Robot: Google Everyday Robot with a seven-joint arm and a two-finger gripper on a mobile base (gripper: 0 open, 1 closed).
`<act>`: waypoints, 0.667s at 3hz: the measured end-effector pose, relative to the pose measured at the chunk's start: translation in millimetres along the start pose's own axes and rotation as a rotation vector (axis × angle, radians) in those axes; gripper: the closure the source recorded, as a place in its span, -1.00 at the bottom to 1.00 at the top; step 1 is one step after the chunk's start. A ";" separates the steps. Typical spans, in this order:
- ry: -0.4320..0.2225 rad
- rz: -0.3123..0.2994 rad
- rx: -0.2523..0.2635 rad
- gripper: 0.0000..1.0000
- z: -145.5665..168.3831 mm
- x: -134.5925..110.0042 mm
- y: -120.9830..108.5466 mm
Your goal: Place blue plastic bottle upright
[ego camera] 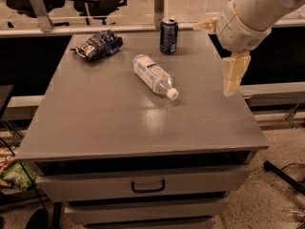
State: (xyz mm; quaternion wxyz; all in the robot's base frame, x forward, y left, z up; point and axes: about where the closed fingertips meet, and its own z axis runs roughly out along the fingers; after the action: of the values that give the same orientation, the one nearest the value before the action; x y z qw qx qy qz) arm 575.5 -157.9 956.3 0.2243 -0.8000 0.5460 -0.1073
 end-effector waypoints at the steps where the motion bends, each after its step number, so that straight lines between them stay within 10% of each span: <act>1: 0.002 -0.189 0.012 -1.00 20.0 -13.8 -17.7; 2: -0.016 -0.378 -0.012 -1.00 40.7 -26.0 -32.4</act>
Offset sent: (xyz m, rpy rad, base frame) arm 0.0539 0.0662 -0.0309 -0.2539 -0.0941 0.5897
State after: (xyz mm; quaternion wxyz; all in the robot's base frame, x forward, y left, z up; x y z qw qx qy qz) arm 609.3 -114.3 938.0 0.1998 -0.8904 0.3849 -0.1380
